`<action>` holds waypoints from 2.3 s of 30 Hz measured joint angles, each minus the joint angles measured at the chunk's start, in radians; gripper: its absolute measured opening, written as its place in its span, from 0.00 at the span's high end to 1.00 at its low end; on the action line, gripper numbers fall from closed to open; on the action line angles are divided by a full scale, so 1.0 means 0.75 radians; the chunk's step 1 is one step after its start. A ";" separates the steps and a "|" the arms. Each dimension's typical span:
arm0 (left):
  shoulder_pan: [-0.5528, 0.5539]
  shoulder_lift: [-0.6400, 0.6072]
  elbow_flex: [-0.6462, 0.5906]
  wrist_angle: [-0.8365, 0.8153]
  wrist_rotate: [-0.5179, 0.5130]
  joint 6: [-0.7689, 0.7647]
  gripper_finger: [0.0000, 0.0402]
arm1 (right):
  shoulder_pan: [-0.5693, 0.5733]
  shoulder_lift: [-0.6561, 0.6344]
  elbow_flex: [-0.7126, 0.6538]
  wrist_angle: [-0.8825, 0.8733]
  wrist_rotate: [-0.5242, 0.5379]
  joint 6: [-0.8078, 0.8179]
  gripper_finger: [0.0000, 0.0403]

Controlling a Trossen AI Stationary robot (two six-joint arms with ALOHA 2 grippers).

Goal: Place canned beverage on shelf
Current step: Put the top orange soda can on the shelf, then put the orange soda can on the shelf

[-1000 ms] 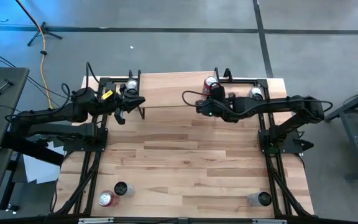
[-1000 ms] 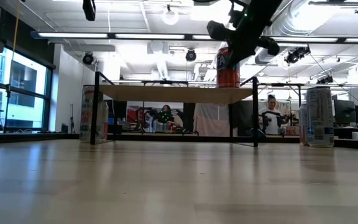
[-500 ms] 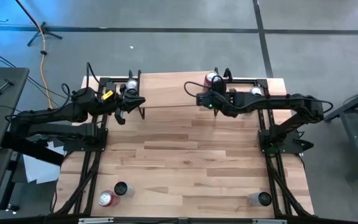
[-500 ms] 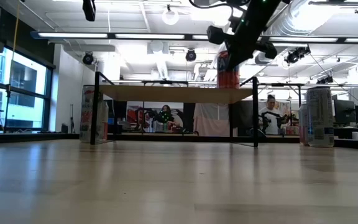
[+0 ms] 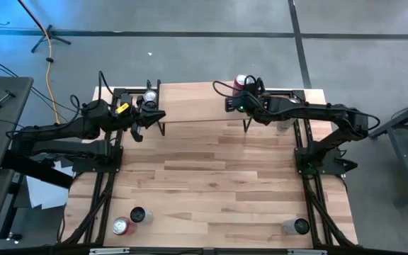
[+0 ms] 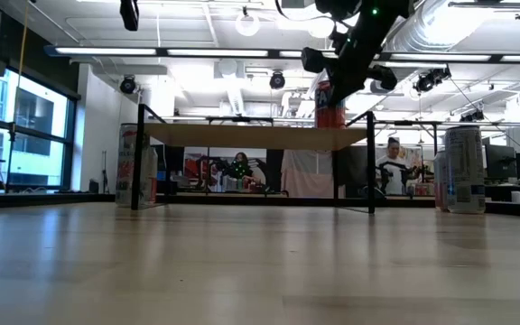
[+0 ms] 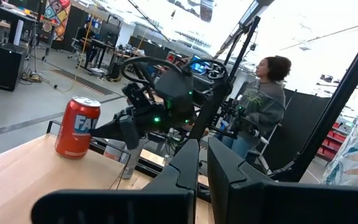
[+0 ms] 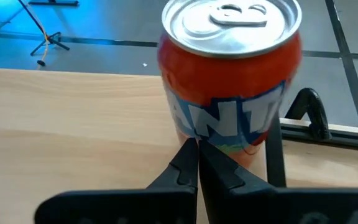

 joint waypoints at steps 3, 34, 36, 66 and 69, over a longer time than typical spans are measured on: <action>0.000 0.000 0.000 0.000 0.000 0.000 0.99 | -0.025 0.000 0.000 0.009 -0.012 -0.028 1.00; 0.000 0.000 0.001 0.002 0.062 -0.066 0.99 | 0.034 -0.114 0.000 -0.026 -0.398 -0.254 1.00; 0.000 0.001 0.001 0.002 0.087 -0.067 0.99 | 0.079 -0.177 0.000 -0.021 -0.464 -0.317 1.00; 0.000 0.001 0.001 0.003 0.082 0.042 0.96 | 0.371 -0.427 0.001 0.300 -0.682 -0.582 1.00; 0.002 0.001 0.001 0.003 0.082 0.010 0.89 | 0.370 -0.427 0.001 0.300 -0.682 -0.582 1.00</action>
